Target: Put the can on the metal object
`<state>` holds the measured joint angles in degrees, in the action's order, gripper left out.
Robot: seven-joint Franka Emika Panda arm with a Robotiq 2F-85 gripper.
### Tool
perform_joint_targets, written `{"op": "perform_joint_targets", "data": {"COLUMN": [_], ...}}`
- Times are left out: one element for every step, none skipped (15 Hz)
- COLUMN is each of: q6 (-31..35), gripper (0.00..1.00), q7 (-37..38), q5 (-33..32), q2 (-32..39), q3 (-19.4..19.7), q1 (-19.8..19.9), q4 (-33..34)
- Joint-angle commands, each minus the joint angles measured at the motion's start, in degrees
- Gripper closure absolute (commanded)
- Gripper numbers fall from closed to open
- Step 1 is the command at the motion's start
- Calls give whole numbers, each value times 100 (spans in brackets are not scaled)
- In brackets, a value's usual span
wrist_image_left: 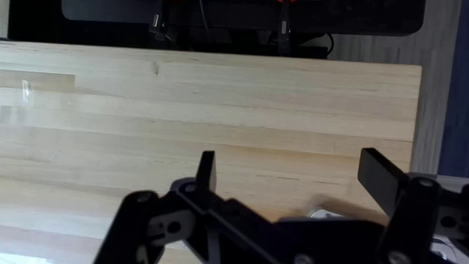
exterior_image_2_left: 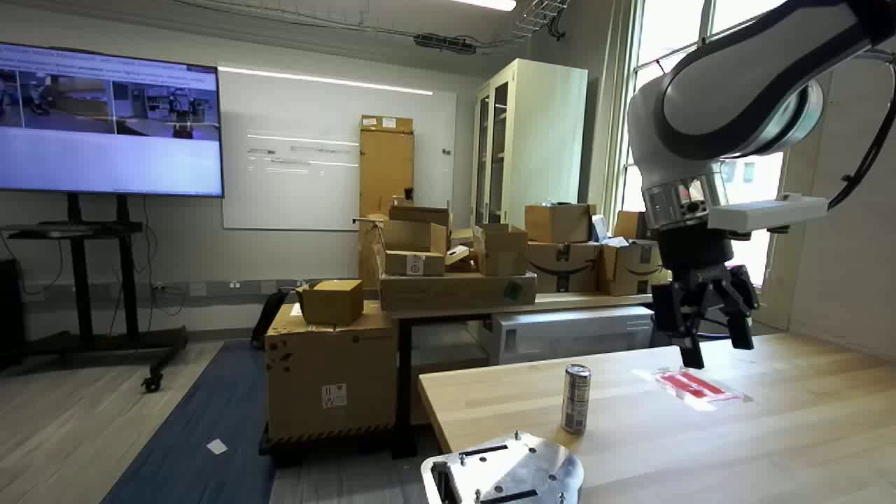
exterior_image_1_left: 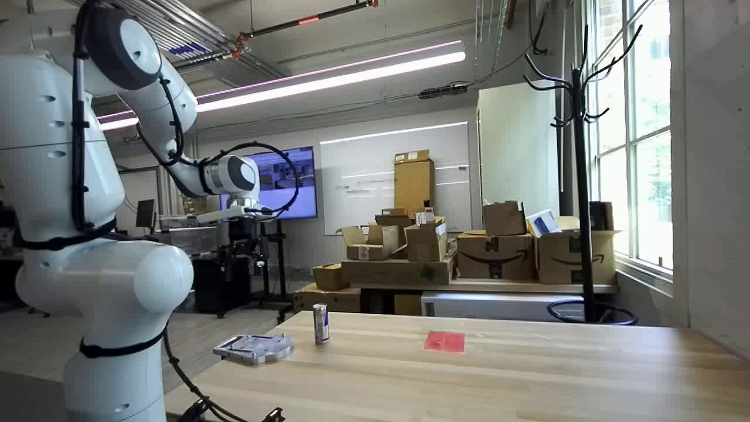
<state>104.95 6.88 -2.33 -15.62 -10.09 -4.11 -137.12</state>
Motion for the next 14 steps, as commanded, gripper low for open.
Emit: {"op": "perform_joint_targets", "data": {"q6": [-15, -15, -15, -15, -15, -15, -15, -15, -15, -15, -15, -15, 11, 22], "gripper": [0, 0, 0, 0, 0, 0, 0, 0, 0, 0, 0, 0, 0, 0], "q7": [19, 19, 19, 19, 19, 19, 19, 19, 19, 19, 19, 19, 38, 84], "q5": [-19, -19, -19, -19, -19, -19, -19, -19, -19, -19, -19, -19, -41, -70], "q2": [8, 8, 8, 8, 8, 8, 8, 8, 8, 8, 8, 8, 67, 139], "q3": [80, 80, 80, 80, 80, 80, 80, 80, 80, 80, 80, 80, 83, 84], "q1": [-86, -86, -87, -86, -86, -86, -86, -86, -86, -86, -86, -86, -77, -63], "q4": [10, 10, 10, 10, 10, 10, 10, 10, 10, 10, 10, 10, 60, 122]}}
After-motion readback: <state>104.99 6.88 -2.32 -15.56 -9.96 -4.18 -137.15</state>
